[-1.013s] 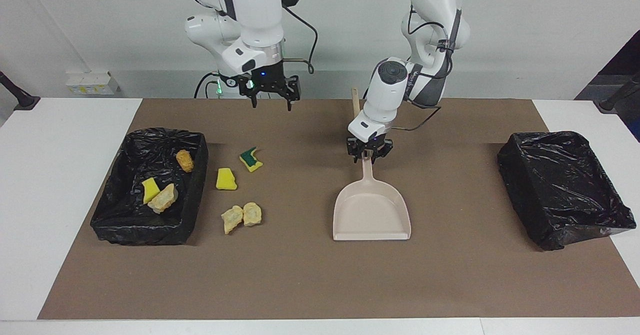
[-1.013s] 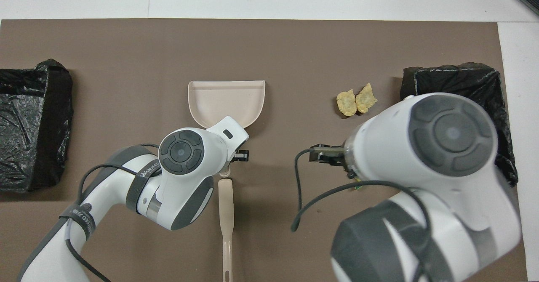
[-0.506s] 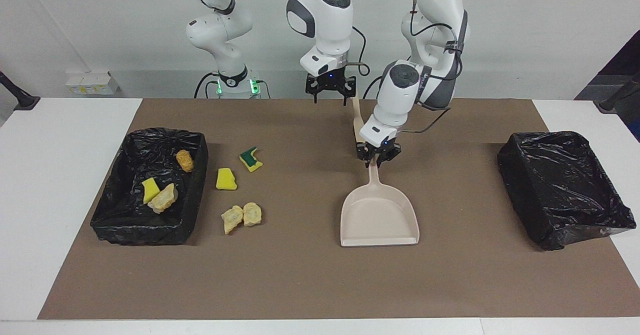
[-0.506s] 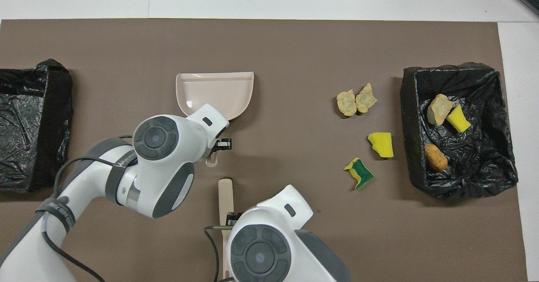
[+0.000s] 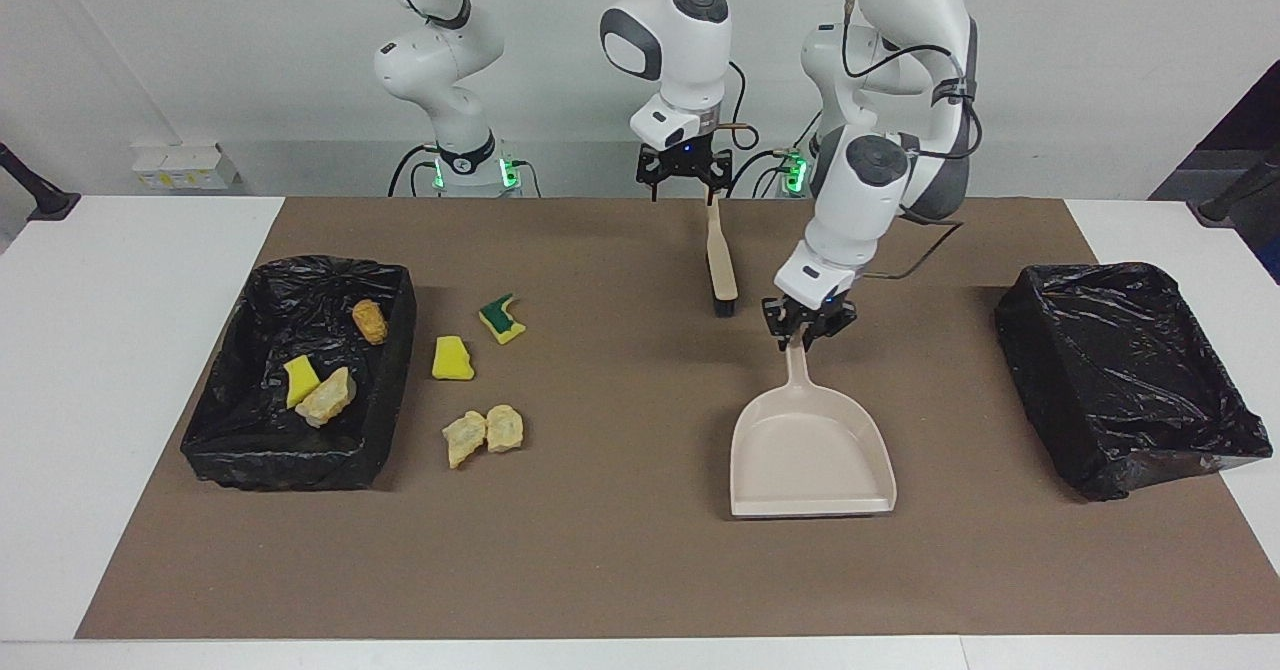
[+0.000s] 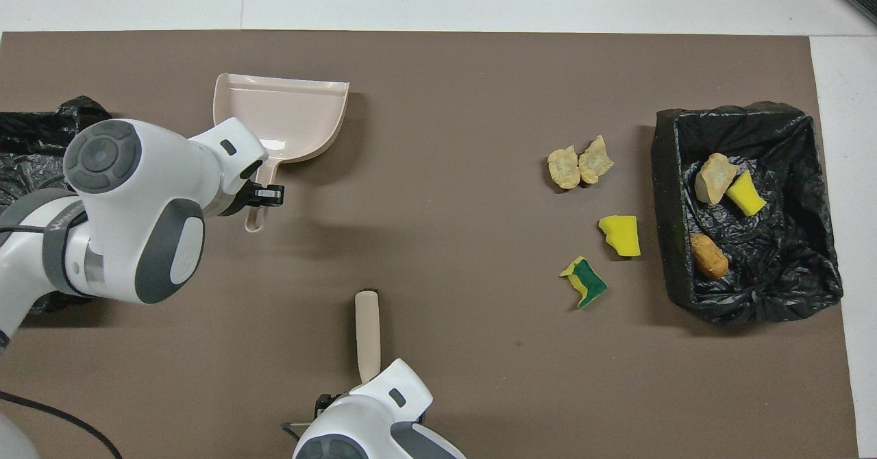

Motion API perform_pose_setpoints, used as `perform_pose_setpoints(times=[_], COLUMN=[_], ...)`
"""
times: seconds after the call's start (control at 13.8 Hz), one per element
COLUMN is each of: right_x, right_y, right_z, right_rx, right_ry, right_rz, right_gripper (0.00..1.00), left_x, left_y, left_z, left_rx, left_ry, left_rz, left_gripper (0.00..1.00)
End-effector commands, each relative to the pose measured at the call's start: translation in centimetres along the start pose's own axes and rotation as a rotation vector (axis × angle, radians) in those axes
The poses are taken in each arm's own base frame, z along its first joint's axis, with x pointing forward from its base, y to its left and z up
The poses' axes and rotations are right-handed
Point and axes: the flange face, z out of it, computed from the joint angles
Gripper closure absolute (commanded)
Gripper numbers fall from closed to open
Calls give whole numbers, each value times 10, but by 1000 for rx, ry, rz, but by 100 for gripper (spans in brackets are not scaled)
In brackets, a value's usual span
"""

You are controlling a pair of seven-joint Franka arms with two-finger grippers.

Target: Sweep and dump trash in bin

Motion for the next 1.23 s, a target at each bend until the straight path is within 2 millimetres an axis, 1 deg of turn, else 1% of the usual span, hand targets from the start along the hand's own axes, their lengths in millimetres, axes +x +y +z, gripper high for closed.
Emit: perform_pose_setpoints(times=[0.0,0.07,0.22,0.29,0.36,0.43,0.51,0.58,0.72,0.8,0.87,0.94,1.01,1.08,1.16], right_x=[-24,-27,-34,-40,-46,-47,-47,-45,-42,-39,-37,-35,-31,-32,-30], right_y=[-9,-6,1,3,3,4,3,0,-5,-8,-11,-13,-14,-14,-13], right_z=[12,16,26,34,40,42,42,40,39,37,37,36,37,37,37], right_rx=[27,18,3,-12,-23,-25,-22,-16,-6,2,17,41,54,55,54], right_ry=[2,-1,-11,-18,-23,-24,-23,-21,-20,-18,-11,0,6,6,6], right_rz=[-11,-13,-24,-33,-37,-37,-35,-35,-35,-32,-29,-25,-20,-23,-20], right_gripper=[7,7,10,12,13,19,29,38,48,56,65,77,85,97,100], left_x=[4,3,-1,-3,-5,-8,-12,-14,-17,-17,-16,-15,-13,-9,-3], left_y=[-45,-61,-84,-92,-95,-95,-102,-105,-123,-127,-129,-131,-134,-135,-136], left_z=[-3,-2,-1,-2,0,1,1,2,0,0,-2,-2,-2,-6,-10], left_rx=[3,4,0,-3,-5,-8,-16,-26,-36,-39,-39,-37,-33,-27,-22], left_ry=[-24,-34,-57,-65,-71,-77,-101,-120,-125,-126,-121,-119,-110,-100,-90], left_rz=[94,130,181,215,258,299,334,402,492,529,552,554,563,572,573], left_gripper=[100,100,100,100,100,100,100,100,100,100,100,100,100,100,100])
